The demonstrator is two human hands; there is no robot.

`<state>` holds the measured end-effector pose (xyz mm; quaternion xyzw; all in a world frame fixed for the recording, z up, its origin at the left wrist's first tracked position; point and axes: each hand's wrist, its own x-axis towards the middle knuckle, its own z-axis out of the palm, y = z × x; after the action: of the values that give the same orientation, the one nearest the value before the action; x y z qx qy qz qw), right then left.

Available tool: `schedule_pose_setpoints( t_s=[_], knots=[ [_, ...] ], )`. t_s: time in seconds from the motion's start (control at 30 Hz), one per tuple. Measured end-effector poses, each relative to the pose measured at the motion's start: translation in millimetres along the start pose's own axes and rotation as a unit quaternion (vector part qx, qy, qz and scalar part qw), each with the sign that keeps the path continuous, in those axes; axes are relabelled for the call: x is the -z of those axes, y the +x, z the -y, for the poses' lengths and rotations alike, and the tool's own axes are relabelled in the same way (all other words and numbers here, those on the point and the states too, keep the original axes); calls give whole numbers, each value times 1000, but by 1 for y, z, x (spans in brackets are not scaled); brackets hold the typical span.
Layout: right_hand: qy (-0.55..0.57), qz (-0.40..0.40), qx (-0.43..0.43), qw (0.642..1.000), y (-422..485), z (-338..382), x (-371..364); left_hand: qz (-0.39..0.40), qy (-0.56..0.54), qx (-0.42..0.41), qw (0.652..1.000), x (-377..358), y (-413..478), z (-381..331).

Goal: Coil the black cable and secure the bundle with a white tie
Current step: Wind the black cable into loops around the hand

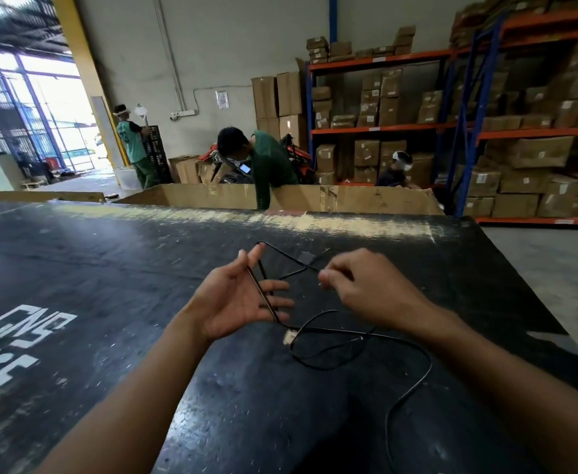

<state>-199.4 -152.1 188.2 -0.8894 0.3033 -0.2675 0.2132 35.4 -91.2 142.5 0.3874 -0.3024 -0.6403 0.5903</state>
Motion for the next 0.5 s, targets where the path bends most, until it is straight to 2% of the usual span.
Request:
schedule_pose_setpoints(
  t_s=[0.1, 0.2, 0.3, 0.5],
  knots=[
    [48, 47, -36, 997, -17, -4, -20, 11, -21, -30, 999, -1, -1, -11],
    [148, 126, -77, 978, -31, -7, -38, 24, -42, -56, 997, -4, -3, -16],
    [180, 184, -63, 964, -44, -9, -52, 48, -52, -71, 995, -10, -4, -18],
    [180, 183, -62, 964, -38, -30, -67, 134, -51, -60, 988, -29, -14, -23]
  ],
)
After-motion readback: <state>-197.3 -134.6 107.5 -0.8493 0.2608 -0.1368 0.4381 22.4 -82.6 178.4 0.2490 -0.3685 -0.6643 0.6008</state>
